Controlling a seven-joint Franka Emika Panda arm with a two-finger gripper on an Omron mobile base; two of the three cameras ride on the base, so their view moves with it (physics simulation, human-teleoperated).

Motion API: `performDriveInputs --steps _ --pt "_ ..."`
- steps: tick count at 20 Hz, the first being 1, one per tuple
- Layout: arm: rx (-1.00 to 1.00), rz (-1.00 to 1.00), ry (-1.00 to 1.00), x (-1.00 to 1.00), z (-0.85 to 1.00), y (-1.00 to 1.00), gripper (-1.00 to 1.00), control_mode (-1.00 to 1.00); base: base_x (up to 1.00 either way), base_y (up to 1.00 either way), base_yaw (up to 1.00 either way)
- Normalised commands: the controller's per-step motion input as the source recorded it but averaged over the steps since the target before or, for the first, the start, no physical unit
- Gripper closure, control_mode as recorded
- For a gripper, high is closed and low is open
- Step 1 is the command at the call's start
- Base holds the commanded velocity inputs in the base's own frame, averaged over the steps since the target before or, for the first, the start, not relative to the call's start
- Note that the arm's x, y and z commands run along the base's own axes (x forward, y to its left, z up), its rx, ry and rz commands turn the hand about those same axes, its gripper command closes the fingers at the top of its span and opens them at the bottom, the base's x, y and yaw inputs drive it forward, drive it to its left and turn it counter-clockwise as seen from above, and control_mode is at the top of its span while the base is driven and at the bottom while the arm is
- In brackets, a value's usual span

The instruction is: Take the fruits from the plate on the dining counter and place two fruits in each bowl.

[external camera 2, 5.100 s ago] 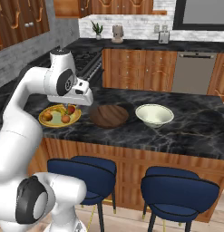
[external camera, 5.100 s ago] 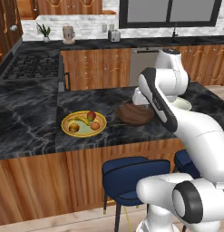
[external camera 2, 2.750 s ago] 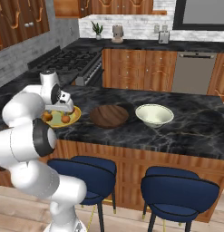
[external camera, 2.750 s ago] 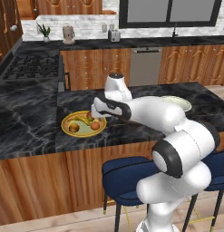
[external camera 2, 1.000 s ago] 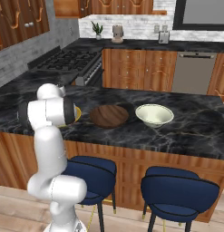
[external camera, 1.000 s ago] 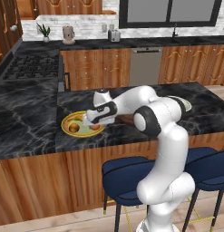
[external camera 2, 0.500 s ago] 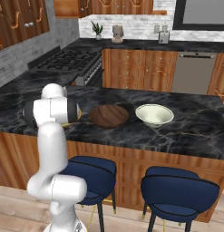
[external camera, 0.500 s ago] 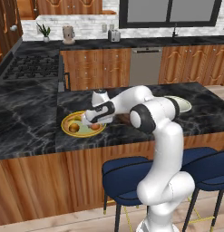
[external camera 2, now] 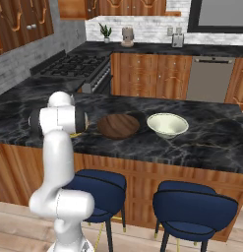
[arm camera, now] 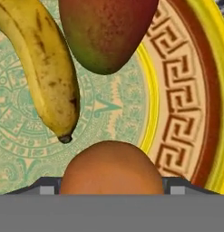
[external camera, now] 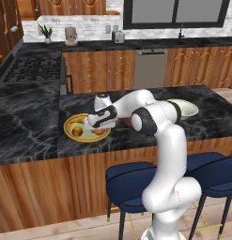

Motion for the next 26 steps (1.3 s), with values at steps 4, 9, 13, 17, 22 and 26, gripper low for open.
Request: performDriveInputs --steps 4,9,13,17,22,26 --pt "0.0 0.0 0.0 0.0 0.01 0.0 1.0 -1.0 0.0 0.0 0.0" --pt "0.0 0.0 0.01 -0.21 0.6 -0.54 1.0 -1.0 0.0 0.0 0.0" --pt "0.0 0.0 0.03 -0.51 0.83 -0.53 1.0 -1.0 0.0 0.0 0.0" --pt "0.0 -0.01 0.06 -0.73 0.83 -0.62 1.0 -1.0 0.0 0.0 0.0" --pt "0.0 -0.03 0.05 -0.09 0.18 -1.0 1.0 -1.0 0.0 0.0 0.0" --pt "0.0 -0.03 0.02 0.02 0.0 -1.0 1.0 -1.0 0.0 0.0 0.0"
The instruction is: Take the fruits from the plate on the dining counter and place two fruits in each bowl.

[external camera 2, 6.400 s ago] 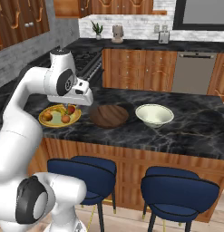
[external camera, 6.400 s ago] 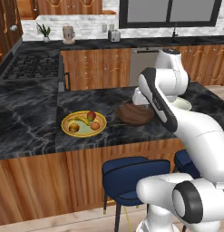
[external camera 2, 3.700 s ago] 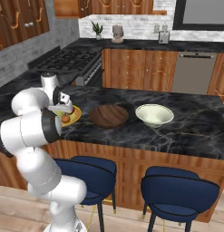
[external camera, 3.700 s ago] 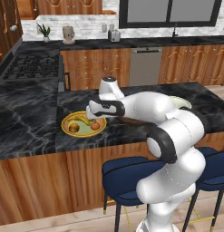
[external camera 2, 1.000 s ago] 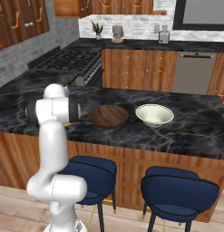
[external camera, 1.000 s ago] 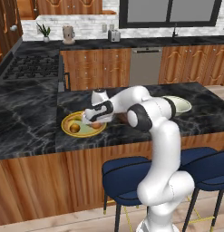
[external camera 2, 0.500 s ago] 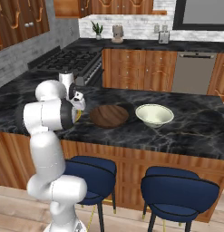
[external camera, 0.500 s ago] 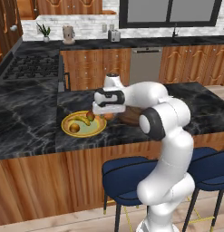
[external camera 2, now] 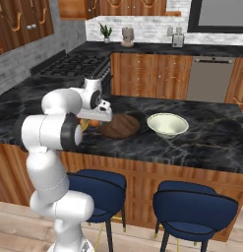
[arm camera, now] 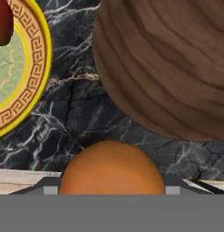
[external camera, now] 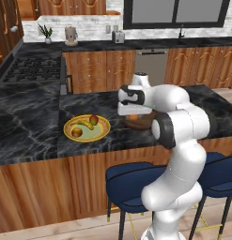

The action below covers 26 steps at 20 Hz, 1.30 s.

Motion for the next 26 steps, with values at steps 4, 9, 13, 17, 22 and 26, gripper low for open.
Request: performDriveInputs --steps 4,9,13,17,22,26 --pt "0.0 -0.04 0.04 0.29 0.0 -0.96 1.0 -1.0 0.0 0.0 0.0" --pt "0.01 0.0 0.0 0.58 -0.15 -0.52 1.0 -1.0 0.0 0.0 0.0" --pt "0.0 0.0 0.02 0.49 -0.35 -0.21 1.0 -1.0 0.0 0.0 0.0" --pt "0.0 0.01 0.1 0.31 -0.48 -0.01 1.0 -1.0 0.0 0.0 0.0" --pt "0.0 0.0 0.13 0.18 -0.38 0.0 1.0 -1.0 0.0 0.0 0.0" --pt "0.0 0.0 0.08 0.03 -0.09 0.0 -1.0 -1.0 0.0 0.0 0.0"
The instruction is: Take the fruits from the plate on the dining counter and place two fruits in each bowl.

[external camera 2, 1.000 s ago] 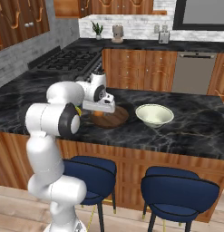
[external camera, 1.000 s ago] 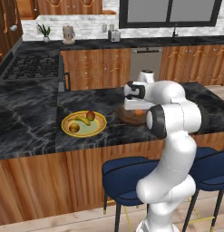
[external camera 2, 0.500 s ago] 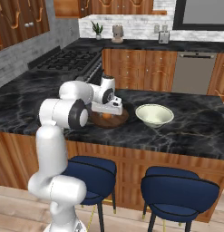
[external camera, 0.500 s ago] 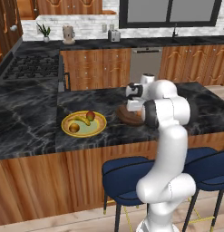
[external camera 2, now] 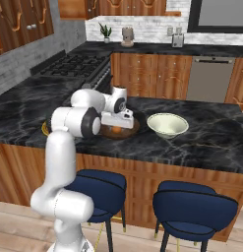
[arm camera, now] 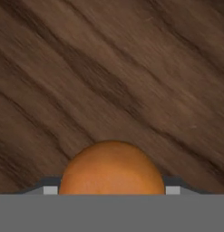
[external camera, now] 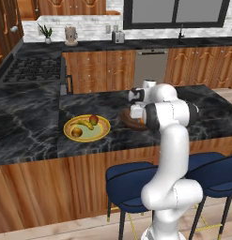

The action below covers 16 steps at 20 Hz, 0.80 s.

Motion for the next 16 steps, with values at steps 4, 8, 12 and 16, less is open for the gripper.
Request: performDriveInputs --steps 4,8,12,16 --pt "0.0 0.0 0.0 0.0 0.0 0.0 -1.0 -1.0 0.0 0.0 0.0" --pt "0.0 0.0 0.0 0.0 0.0 0.0 -1.0 -1.0 0.0 0.0 0.0" --pt "0.0 0.0 0.0 -0.07 0.16 0.0 -1.0 -1.0 0.0 0.0 0.0" --pt "-0.01 0.0 0.0 -0.5 0.7 0.26 -1.0 -1.0 0.0 0.0 0.0"
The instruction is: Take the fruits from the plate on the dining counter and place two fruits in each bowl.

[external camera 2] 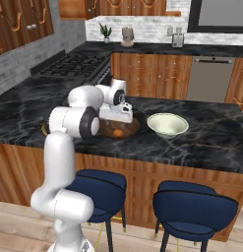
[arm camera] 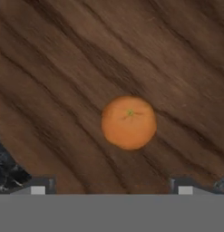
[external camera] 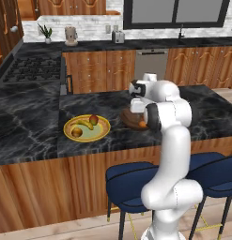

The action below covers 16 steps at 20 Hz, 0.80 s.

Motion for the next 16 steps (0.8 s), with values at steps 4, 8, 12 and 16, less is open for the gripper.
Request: performDriveInputs --steps 4,8,12,16 --pt "-0.02 0.03 0.01 -0.86 0.48 0.71 -1.0 -1.0 0.0 0.0 0.0" --pt "-0.02 0.12 0.0 -0.74 0.07 1.0 -1.0 -1.0 0.0 0.0 0.0" --pt "-0.03 0.12 0.0 -0.69 0.05 1.0 -1.0 -1.0 0.0 0.0 0.0" --pt "0.0 0.08 0.0 -0.41 0.27 1.0 -1.0 -1.0 0.0 0.0 0.0"
